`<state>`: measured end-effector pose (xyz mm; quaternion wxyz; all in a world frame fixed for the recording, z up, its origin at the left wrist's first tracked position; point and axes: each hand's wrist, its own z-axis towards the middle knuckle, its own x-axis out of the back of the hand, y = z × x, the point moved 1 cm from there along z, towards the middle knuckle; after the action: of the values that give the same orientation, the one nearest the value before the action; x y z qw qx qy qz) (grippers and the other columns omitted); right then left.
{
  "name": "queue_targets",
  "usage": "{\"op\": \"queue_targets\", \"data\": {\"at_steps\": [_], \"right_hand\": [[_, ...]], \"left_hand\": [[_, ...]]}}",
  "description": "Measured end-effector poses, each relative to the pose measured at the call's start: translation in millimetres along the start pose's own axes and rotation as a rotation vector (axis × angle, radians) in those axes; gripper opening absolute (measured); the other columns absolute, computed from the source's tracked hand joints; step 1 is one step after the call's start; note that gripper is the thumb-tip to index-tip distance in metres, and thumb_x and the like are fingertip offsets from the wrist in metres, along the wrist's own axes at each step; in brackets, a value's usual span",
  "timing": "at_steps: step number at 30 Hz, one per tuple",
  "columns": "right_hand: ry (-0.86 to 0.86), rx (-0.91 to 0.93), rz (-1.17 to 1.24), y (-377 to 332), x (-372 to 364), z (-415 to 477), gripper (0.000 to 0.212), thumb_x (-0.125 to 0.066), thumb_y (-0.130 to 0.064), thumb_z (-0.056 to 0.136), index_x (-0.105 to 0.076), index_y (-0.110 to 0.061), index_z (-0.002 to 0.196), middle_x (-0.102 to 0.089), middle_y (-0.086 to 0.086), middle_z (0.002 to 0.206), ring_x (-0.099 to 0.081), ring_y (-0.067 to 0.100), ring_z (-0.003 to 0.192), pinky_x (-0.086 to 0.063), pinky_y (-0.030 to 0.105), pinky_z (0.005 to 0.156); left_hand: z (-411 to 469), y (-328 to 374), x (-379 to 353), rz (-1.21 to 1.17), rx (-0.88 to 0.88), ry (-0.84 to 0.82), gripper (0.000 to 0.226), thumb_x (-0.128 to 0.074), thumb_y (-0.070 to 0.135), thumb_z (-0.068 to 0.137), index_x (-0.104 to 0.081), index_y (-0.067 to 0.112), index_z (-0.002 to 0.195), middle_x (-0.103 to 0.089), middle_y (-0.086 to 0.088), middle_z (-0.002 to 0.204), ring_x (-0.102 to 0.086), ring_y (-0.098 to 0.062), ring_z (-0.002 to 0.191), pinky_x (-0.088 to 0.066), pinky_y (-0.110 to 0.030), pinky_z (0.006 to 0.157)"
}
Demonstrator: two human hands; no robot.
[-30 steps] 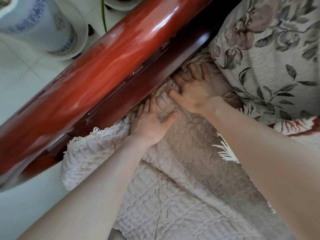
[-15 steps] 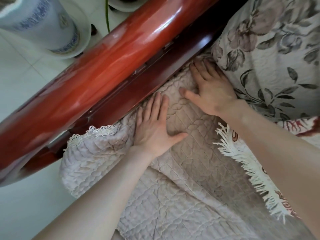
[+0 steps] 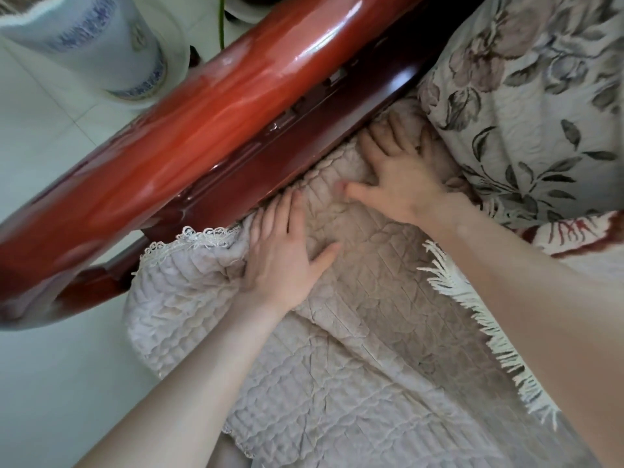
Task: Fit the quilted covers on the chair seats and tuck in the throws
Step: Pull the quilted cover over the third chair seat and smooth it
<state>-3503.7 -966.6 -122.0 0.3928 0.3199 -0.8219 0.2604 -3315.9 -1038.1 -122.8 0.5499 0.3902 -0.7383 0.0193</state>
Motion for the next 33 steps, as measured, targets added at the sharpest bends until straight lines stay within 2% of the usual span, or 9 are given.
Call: {"op": "queue_targets", "data": {"at_steps": [3, 7, 10, 12, 18, 20, 23, 27, 33], "right_hand": [[-0.069, 0.17, -0.037, -29.2, -13.8, -30.7, 0.084, -0.041, -0.068, 0.088, -0.007, -0.031, 0.155, 0.003, -0.008, 0.163, 0.019, 0.024, 0.147, 0.014, 0.062, 0.112], [-0.104, 0.205, -0.016, -57.7, -32.1, -42.6, 0.074, -0.033, -0.065, 0.092, -0.003, -0.036, 0.154, 0.006, -0.013, 0.162, 0.027, 0.027, 0.144, 0.017, 0.066, 0.109], [-0.133, 0.163, -0.034, -61.1, -35.1, -36.5, 0.081, -0.02, -0.075, 0.082, -0.002, -0.04, 0.153, 0.005, -0.016, 0.161, 0.03, 0.026, 0.143, 0.021, 0.065, 0.107], [-0.147, 0.138, -0.052, -64.6, -38.7, -33.1, 0.082, -0.023, -0.078, 0.083, -0.002, -0.04, 0.153, 0.005, -0.016, 0.162, 0.031, 0.025, 0.143, 0.024, 0.065, 0.106], [-0.119, 0.068, -0.023, -82.0, -47.0, -16.5, 0.083, -0.027, -0.079, 0.084, -0.015, -0.035, 0.154, -0.009, -0.015, 0.161, 0.029, 0.027, 0.143, 0.024, 0.071, 0.1], [-0.103, 0.068, -0.03, -84.4, -46.3, -17.2, 0.082, -0.027, -0.077, 0.085, -0.018, -0.033, 0.154, -0.013, -0.014, 0.16, 0.027, 0.028, 0.144, 0.022, 0.072, 0.1], [-0.022, 0.124, -0.027, -86.2, -44.6, -26.0, 0.079, -0.029, -0.073, 0.087, -0.025, -0.029, 0.153, -0.02, -0.01, 0.159, 0.016, 0.03, 0.147, 0.017, 0.07, 0.104], [0.006, 0.341, 0.032, -104.1, -54.1, -49.8, 0.083, -0.016, -0.072, 0.08, -0.03, -0.031, 0.15, -0.028, -0.007, 0.157, -0.006, 0.028, 0.148, 0.009, 0.065, 0.111], [0.056, 0.414, 0.057, -125.9, -64.7, -60.4, 0.085, -0.02, -0.077, 0.082, -0.03, -0.029, 0.151, -0.033, -0.007, 0.155, -0.016, 0.024, 0.147, 0.007, 0.062, 0.114]], "left_hand": [[-44.1, -11.1, 3.5, 0.09, 0.052, 0.066, 0.093, -0.029, 0.068, 0.089, -0.031, -0.005, 0.146, -0.029, -0.022, 0.154, -0.022, -0.031, 0.144, -0.008, -0.036, 0.117], [-72.6, -34.6, 8.5, 0.153, 0.205, -0.027, 0.102, -0.01, 0.078, 0.085, -0.013, 0.002, 0.153, -0.014, -0.015, 0.16, -0.012, -0.025, 0.148, 0.005, -0.032, 0.116], [-73.2, -54.4, 9.1, 0.138, 0.188, -0.118, 0.106, 0.006, 0.083, 0.074, 0.01, 0.013, 0.153, 0.01, -0.001, 0.161, 0.007, -0.013, 0.148, 0.012, -0.028, 0.113], [-68.7, -62.3, 8.3, 0.122, 0.167, -0.139, 0.108, 0.007, 0.085, 0.07, 0.013, 0.015, 0.153, 0.01, 0.001, 0.162, 0.007, -0.012, 0.148, 0.009, -0.029, 0.115], [-42.4, -73.5, -5.5, 0.047, 0.271, -0.159, 0.114, -0.02, 0.091, 0.072, -0.013, 0.012, 0.154, -0.023, -0.005, 0.159, -0.021, -0.02, 0.145, -0.014, -0.037, 0.116], [-48.6, -76.1, -4.3, -0.038, 0.227, -0.027, 0.104, -0.026, 0.084, 0.077, -0.029, 0.009, 0.149, -0.039, -0.008, 0.152, -0.034, -0.022, 0.14, -0.022, -0.037, 0.113], [-77.3, -81.4, 0.8, -0.26, 0.097, 0.273, 0.068, -0.043, 0.055, 0.092, -0.05, 0.001, 0.133, -0.054, -0.013, 0.134, -0.046, -0.023, 0.127, -0.034, -0.036, 0.108], [-104.7, -90.6, -2.8, -0.13, 0.106, 0.471, 0.04, -0.058, 0.027, 0.092, -0.053, 0.0, 0.122, -0.052, -0.016, 0.12, -0.047, -0.028, 0.114, -0.039, -0.04, 0.098], [-116.9, -97.9, -14.7, -0.142, 0.337, 0.462, 0.054, -0.068, 0.029, 0.082, -0.051, -0.009, 0.117, -0.049, -0.027, 0.118, -0.049, -0.041, 0.109, -0.044, -0.051, 0.091]]}}
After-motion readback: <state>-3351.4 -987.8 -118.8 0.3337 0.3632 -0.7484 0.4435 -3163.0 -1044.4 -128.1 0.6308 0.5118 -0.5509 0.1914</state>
